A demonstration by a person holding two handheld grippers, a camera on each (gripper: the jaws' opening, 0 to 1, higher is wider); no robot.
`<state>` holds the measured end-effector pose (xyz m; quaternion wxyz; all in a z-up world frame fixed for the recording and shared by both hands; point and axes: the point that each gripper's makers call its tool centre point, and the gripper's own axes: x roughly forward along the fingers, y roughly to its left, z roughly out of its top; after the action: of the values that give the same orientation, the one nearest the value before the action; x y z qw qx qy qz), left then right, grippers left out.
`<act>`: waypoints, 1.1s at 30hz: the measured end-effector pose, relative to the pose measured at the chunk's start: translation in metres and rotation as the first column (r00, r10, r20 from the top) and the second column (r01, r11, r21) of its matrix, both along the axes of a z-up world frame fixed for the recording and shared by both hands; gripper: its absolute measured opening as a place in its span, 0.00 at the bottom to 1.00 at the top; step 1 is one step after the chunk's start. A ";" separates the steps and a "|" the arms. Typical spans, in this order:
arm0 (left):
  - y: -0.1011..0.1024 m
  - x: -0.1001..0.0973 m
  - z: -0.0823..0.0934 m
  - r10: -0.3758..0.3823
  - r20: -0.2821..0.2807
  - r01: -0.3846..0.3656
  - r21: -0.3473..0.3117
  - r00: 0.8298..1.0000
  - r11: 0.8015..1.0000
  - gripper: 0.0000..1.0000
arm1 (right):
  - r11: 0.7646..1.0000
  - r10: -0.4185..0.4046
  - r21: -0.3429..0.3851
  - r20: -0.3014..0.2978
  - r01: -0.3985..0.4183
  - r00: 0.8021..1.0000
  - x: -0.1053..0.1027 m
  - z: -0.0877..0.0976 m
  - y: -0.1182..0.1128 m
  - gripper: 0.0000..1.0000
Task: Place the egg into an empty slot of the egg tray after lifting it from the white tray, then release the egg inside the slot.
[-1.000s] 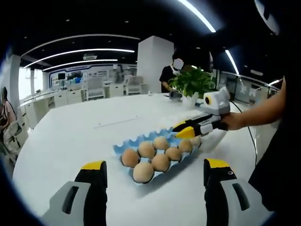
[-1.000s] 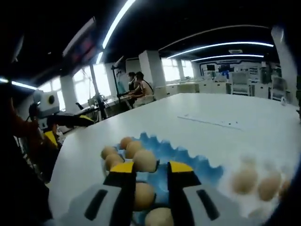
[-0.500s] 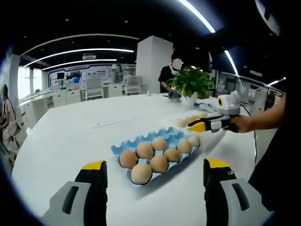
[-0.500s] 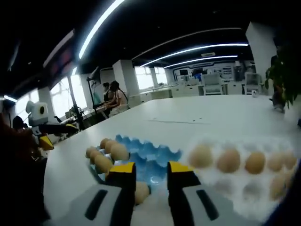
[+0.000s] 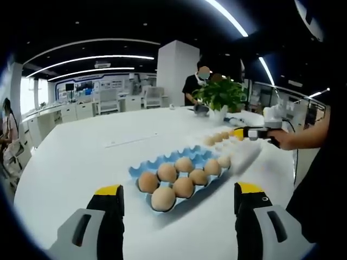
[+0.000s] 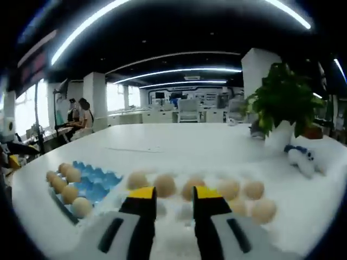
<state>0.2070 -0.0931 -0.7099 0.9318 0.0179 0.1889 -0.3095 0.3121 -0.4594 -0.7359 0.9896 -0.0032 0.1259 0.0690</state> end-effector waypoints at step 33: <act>0.003 0.001 0.001 0.012 0.004 -0.012 0.014 1.000 1.000 0.85 | 0.994 -0.112 -0.003 -0.152 0.113 0.982 0.004 -0.040 -0.048 0.26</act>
<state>0.2079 -0.0899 -0.7094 0.9338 0.0240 0.1891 -0.3027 0.3162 -0.5070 -0.7762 0.9795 0.0119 0.2007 0.0132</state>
